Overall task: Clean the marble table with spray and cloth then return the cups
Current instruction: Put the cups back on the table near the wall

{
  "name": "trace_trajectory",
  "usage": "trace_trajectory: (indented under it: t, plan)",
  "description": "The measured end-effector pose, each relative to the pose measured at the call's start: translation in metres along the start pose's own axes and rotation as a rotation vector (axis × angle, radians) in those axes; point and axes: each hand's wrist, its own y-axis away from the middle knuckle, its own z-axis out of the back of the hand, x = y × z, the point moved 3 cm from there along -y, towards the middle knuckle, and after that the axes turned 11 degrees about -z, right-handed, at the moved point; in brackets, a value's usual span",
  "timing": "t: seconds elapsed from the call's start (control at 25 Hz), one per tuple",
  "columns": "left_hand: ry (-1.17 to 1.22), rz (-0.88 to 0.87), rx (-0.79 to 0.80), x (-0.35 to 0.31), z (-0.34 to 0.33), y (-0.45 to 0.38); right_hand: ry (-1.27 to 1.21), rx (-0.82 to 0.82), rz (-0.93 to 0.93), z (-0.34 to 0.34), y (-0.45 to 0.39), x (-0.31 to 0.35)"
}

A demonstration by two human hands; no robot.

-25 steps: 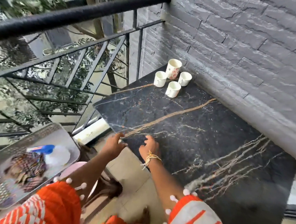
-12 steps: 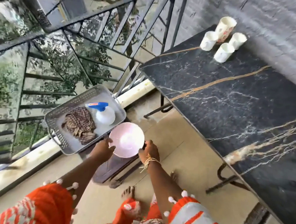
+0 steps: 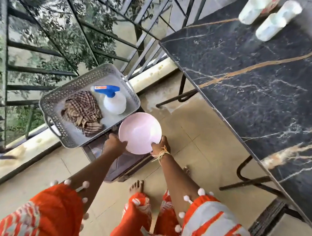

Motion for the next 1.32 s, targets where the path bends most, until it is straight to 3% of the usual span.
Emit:
trace_trajectory:
  t: [0.16, 0.4, 0.6, 0.76, 0.96, 1.32]
  plan:
    - [0.045, 0.045, 0.003, 0.014, -0.021, -0.027, -0.115, 0.058, -0.008, 0.006, 0.000, -0.002]
    - [-0.055, -0.078, -0.037, -0.043, -0.001, 0.035, -0.143, 0.037, 0.112, 0.069, 0.035, 0.023]
    - [0.189, -0.198, -0.239, -0.133, 0.016, 0.047, -0.279, -0.055, 0.273, 0.144, 0.070, 0.079]
    - [0.265, -0.290, -0.298, -0.233, 0.028, 0.057, -0.392, -0.076, 0.370, 0.208, 0.064, 0.133]
    - [0.465, -0.233, -0.290, -0.305, 0.023, 0.048, -0.350, -0.081, 0.433, 0.265, 0.045, 0.179]
    - [0.635, -0.120, -0.257, -0.353, 0.011, -0.010, -0.395, 0.015, 0.352, 0.301, -0.003, 0.230]
